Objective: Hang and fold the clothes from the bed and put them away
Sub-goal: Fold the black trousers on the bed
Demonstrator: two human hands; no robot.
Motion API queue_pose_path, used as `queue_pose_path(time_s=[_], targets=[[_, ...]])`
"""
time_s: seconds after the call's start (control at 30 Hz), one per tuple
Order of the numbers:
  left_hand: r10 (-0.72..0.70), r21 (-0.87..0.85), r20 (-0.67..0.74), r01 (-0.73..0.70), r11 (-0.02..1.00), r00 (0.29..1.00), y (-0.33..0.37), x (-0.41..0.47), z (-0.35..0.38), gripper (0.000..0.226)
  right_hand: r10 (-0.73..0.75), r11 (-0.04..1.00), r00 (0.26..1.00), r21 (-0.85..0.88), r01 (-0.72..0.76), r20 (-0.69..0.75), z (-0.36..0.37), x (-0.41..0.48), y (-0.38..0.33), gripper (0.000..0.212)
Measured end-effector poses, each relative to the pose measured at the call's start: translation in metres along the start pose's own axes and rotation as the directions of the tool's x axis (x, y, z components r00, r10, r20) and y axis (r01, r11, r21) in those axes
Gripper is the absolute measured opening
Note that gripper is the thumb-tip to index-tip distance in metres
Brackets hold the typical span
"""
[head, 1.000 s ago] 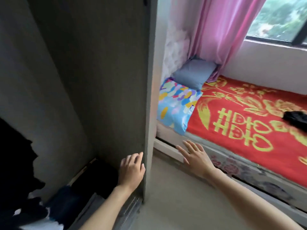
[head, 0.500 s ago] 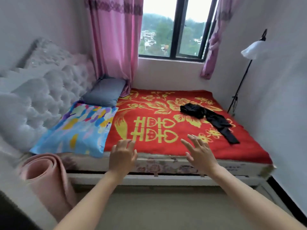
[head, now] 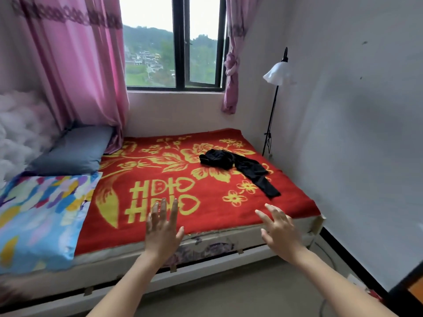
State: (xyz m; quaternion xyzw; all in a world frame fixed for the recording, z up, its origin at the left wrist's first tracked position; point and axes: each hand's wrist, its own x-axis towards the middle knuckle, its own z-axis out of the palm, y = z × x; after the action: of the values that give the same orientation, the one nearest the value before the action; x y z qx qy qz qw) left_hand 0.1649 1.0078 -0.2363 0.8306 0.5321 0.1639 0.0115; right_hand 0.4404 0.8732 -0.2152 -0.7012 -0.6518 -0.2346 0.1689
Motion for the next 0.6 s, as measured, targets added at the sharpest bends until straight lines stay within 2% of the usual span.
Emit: queue_pose_path(time_s=[0.33, 0.47, 0.6], targets=[[-0.065, -0.123, -0.002, 0.064, 0.99, 0.998, -0.012, 0.143, 0.041, 0.078, 0.024, 0.997, 0.998, -0.08, -0.02, 0.058, 0.049, 0.108, 0.046, 0.061], [-0.09, -0.084, 0.012, 0.09, 0.992, 0.996, -0.027, 0.218, 0.061, 0.078, 0.01, 0.992, 0.994, -0.128, 0.004, 0.109, 0.08, 0.166, 0.067, 0.061], [-0.072, -0.048, 0.021, 0.073, 0.996, 0.997, -0.039, 0.271, 0.075, 0.076, 0.064, 0.988, 0.989, -0.147, -0.044, 0.132, 0.11, 0.205, 0.08, 0.062]])
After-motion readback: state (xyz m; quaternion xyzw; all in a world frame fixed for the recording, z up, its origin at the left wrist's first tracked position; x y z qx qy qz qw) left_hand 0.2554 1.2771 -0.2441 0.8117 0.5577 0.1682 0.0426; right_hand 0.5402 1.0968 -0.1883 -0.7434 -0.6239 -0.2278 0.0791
